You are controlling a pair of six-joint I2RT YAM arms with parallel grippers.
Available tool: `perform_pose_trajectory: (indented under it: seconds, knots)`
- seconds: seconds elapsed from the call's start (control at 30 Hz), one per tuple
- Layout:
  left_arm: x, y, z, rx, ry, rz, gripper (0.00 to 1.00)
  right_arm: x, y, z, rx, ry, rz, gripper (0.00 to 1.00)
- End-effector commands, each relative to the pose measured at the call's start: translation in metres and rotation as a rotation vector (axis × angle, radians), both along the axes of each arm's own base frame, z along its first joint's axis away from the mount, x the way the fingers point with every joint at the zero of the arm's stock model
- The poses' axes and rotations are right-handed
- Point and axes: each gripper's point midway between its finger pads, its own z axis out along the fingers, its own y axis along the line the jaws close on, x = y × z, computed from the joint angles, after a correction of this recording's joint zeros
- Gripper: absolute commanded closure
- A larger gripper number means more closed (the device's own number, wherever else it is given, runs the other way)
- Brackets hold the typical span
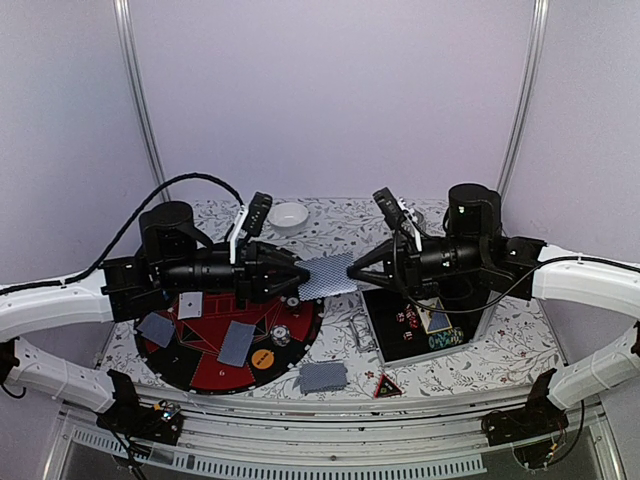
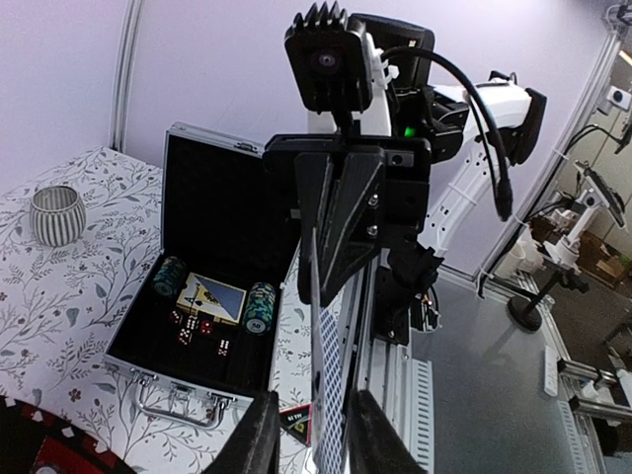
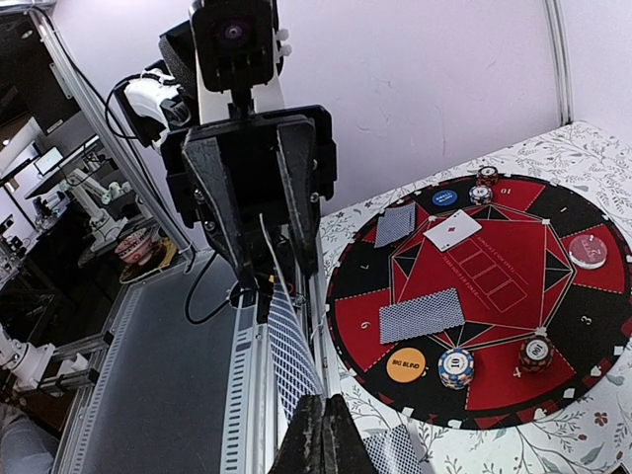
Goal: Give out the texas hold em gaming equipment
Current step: Pass from the right arm to the left, then flop the poker card into the community card area.
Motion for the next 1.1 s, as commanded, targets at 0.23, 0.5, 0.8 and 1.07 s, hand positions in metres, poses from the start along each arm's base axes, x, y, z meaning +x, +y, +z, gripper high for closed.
perform_pose_trajectory:
  seconds: [0.23, 0.5, 0.8, 1.07]
  knots:
    - [0.003, 0.004, 0.002, 0.014, -0.026, 0.037, 1.00, 0.002, 0.000, 0.021, 0.042, -0.049, -0.019, 0.91]
    - [0.099, 0.122, -0.039, 0.661, -0.075, 0.808, 1.00, 0.054, -0.040, 0.007, -0.085, -0.135, -0.387, 0.01]
    - [0.149, 0.227, -0.150, 1.516, -0.389, 0.960, 1.00, 0.051, -0.041, -0.001, -0.092, -0.133, -0.346, 0.01]
    - [0.172, 0.239, -0.196, 1.539, -0.535, 0.818, 1.00, 0.048, -0.042, -0.006, -0.096, -0.133, -0.332, 0.01]
